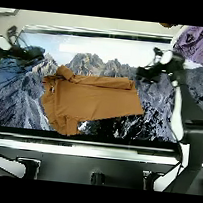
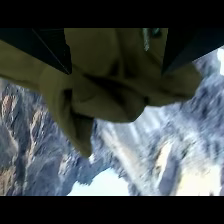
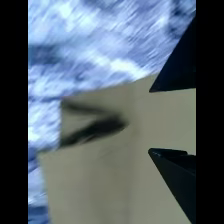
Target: Fold the clothes and pants, and hang the long-sleeved shirts on hangers.
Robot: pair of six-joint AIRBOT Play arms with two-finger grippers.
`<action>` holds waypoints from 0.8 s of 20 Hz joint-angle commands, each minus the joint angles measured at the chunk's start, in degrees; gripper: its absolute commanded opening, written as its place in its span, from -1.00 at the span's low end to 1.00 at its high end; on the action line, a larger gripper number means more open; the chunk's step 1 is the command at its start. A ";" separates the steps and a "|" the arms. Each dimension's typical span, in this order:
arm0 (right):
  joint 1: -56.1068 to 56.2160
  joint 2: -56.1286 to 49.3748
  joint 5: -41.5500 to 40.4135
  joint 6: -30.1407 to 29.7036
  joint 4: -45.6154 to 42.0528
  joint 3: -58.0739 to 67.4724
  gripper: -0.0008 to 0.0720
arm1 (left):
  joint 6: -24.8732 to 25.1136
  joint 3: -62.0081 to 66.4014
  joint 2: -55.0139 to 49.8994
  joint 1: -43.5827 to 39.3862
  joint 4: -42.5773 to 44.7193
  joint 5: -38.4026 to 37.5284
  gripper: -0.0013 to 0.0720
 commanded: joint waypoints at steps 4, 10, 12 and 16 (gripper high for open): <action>-18.78 1.51 15.19 -14.38 19.54 -8.66 0.18 | 0.24 -0.68 5.92 8.17 1.18 -23.10 0.78; -21.07 1.53 12.61 -19.21 19.52 -23.93 0.18 | 0.20 -0.68 5.68 8.28 2.69 -25.53 0.78; -20.72 1.53 10.82 -20.76 19.76 -27.39 0.20 | 0.20 -0.68 5.55 8.09 2.69 -25.40 0.78; -19.43 1.53 8.41 -23.10 20.70 -32.46 0.31 | 0.20 -0.68 5.18 8.02 2.67 -25.40 0.78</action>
